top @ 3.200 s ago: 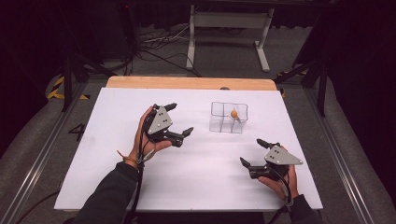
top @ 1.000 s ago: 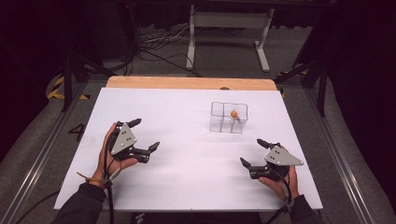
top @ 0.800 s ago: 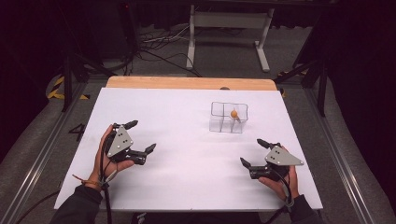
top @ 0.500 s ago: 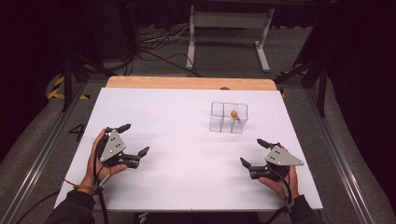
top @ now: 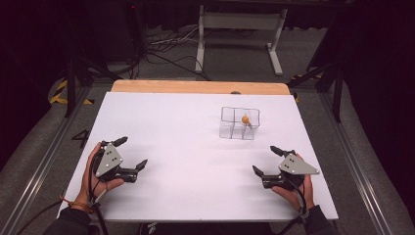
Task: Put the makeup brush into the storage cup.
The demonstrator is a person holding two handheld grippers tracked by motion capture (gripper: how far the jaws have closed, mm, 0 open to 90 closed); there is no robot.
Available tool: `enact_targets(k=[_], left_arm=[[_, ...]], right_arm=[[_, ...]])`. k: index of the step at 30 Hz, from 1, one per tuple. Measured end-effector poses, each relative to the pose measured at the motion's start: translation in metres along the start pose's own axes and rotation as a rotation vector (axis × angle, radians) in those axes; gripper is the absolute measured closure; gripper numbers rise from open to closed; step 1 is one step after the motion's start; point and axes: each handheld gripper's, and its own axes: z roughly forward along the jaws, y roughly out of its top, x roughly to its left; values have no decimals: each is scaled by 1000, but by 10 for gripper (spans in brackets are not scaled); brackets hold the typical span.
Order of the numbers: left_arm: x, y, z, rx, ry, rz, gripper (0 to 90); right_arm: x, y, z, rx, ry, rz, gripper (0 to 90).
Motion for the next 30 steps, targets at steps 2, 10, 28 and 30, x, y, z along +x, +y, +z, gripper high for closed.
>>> enact_targets(k=[2, 10, 28, 30], left_arm=[[1, -4, -4, -1, 2, -5, 36], [7, -13, -10, 7, 12, -28, 38], [13, -39, -32, 30, 14, -156, 46], [14, -41, -36, 14, 32, -174, 46]], right_arm=[[-1, 0, -1, -5, -3, 7, 107], [-2, -4, -7, -2, -16, 17, 106], [-3, -4, -10, -8, -18, 17, 105], [-3, -4, -10, -12, -18, 20, 105]])
